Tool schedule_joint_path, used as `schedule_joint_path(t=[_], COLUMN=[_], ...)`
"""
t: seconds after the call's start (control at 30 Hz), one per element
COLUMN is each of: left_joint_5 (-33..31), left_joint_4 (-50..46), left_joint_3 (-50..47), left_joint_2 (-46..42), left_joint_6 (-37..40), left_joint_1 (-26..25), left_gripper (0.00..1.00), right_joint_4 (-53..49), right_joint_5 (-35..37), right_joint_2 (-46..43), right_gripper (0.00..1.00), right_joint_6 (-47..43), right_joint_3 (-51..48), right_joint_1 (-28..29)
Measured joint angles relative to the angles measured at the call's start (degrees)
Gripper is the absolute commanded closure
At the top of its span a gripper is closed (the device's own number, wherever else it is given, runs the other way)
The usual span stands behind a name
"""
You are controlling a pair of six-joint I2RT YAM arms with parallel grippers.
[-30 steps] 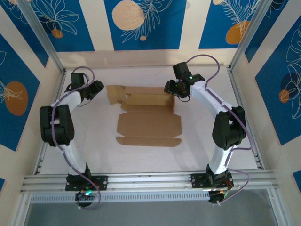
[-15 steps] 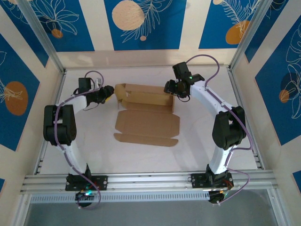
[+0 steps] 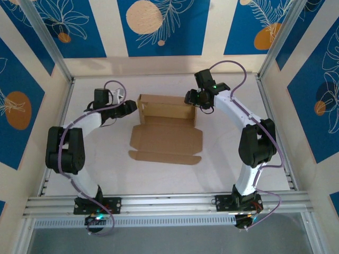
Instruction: Fold the paper box
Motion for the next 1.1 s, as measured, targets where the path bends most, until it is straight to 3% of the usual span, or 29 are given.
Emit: schedule_joint_path(t=[0.33,0.77,1.1], left_joint_5=[-7.13,-11.72,-14.16], left_joint_4=[0.39,14.6,19.26], left_joint_3=[-4.02,-8.85,-8.85], left_joint_2=[-3.54,-3.82,-1.64], left_joint_6=[9.81,17.99,20.31], left_joint_1=[-2.25,-5.79,-6.36], left_gripper=[0.43,0.43,0.46], right_joint_4=[0.66,1.38,1.22], right_joint_5=[-1.16,-3.76,-5.6], right_joint_2=[0.57,1.64,1.86], right_gripper=[0.42,0.42,0.42], right_joint_6=[-0.72,-2.16,-2.8], right_joint_3=[0.26,1.16,1.44], right_joint_1=[-0.15,-0.15,-0.13])
